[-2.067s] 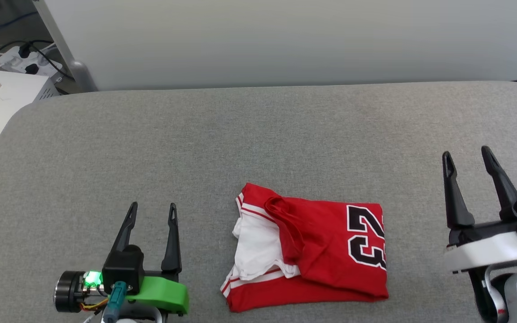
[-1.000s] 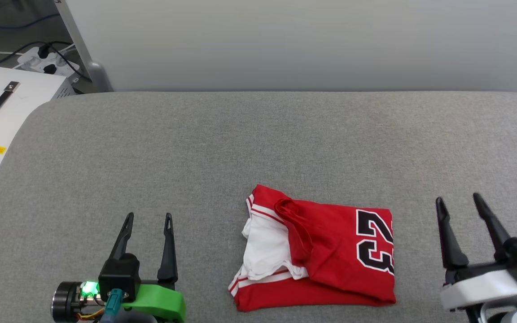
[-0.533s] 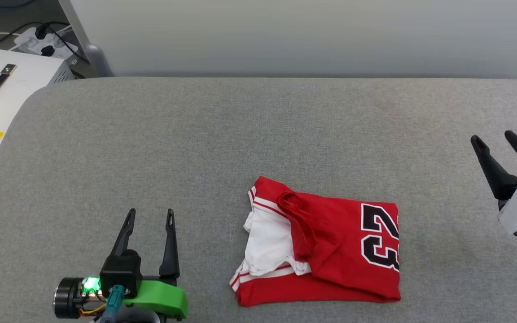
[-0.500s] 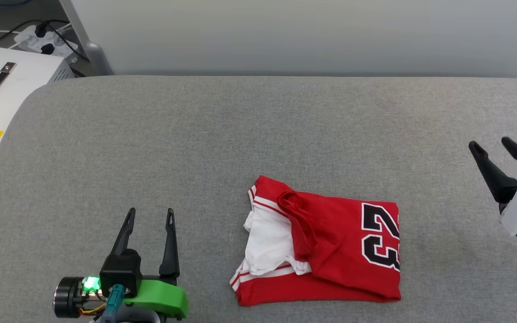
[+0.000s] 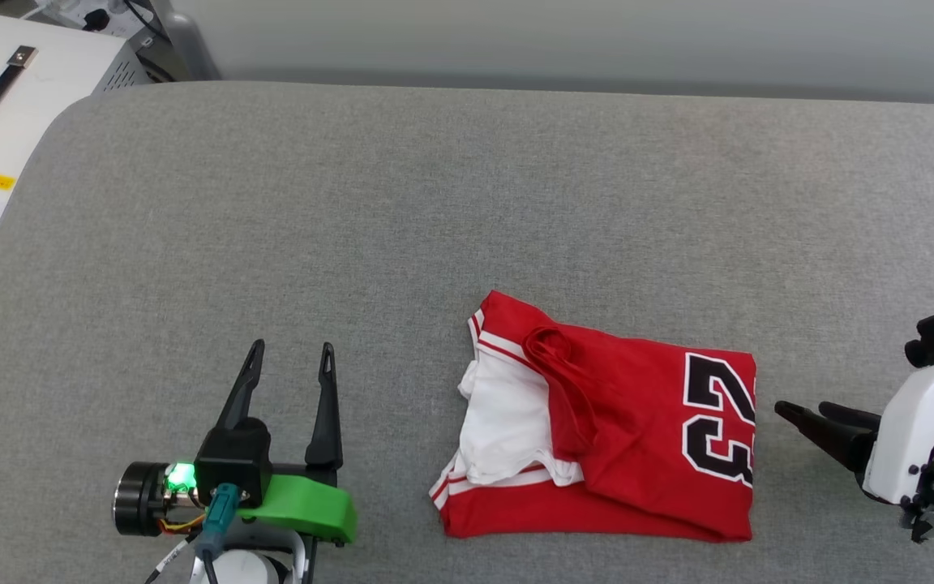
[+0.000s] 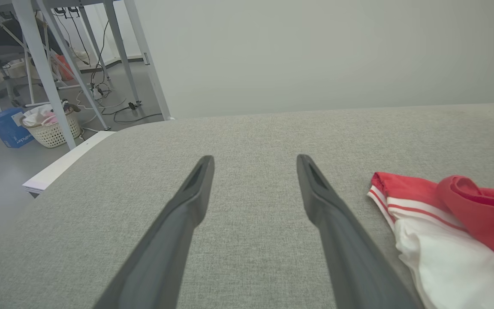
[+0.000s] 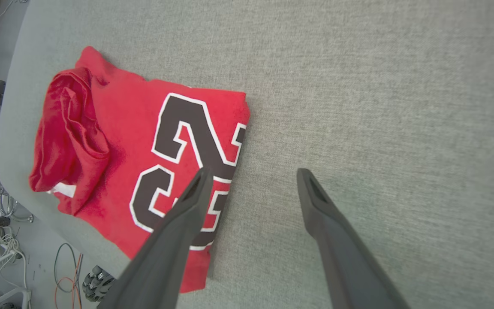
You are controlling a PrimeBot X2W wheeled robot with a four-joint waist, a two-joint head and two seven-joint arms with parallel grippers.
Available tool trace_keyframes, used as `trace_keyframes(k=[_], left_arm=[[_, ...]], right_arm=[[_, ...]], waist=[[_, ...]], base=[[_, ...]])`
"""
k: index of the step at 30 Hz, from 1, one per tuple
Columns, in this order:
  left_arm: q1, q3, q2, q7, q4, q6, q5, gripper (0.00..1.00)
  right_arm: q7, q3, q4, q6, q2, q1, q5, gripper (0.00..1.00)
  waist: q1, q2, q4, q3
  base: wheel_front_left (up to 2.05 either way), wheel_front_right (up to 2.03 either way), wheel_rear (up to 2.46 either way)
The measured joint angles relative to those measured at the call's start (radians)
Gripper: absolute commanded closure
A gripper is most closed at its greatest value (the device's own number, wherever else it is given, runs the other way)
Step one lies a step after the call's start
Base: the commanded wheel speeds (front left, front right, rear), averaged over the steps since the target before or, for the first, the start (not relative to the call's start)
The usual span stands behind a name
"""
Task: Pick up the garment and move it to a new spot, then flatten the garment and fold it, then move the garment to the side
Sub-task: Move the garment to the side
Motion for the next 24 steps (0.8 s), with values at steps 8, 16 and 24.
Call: trace_keyframes(k=[8, 16, 24], left_arm=[[-0.029, -0.007, -0.004, 0.0, 0.004, 0.0, 0.0, 0.0], [-0.041, -0.017, -0.009, 0.0, 0.012, 0.0, 0.0, 0.0], [-0.042, -0.017, -0.011, 0.0, 0.019, 0.0, -0.001, 0.0]], right_arm=[[-0.03, 0.099, 0.056, 0.0, 0.047, -0.023, 0.018, 0.0], [-0.106, 0.192, 0.114, 0.0, 0.074, -0.063, 0.036, 0.0], [-0.231, 0.272, 0.119, 0.0, 0.055, -0.079, 0.035, 1.0]], waist=[[0.0, 0.0, 0.033, 0.049], [0.0, 0.0, 0.061, 0.068], [0.0, 0.0, 0.06, 0.06]], base=[[0.0, 0.0, 0.0], [0.0, 0.0, 0.0], [0.0, 0.0, 0.0]])
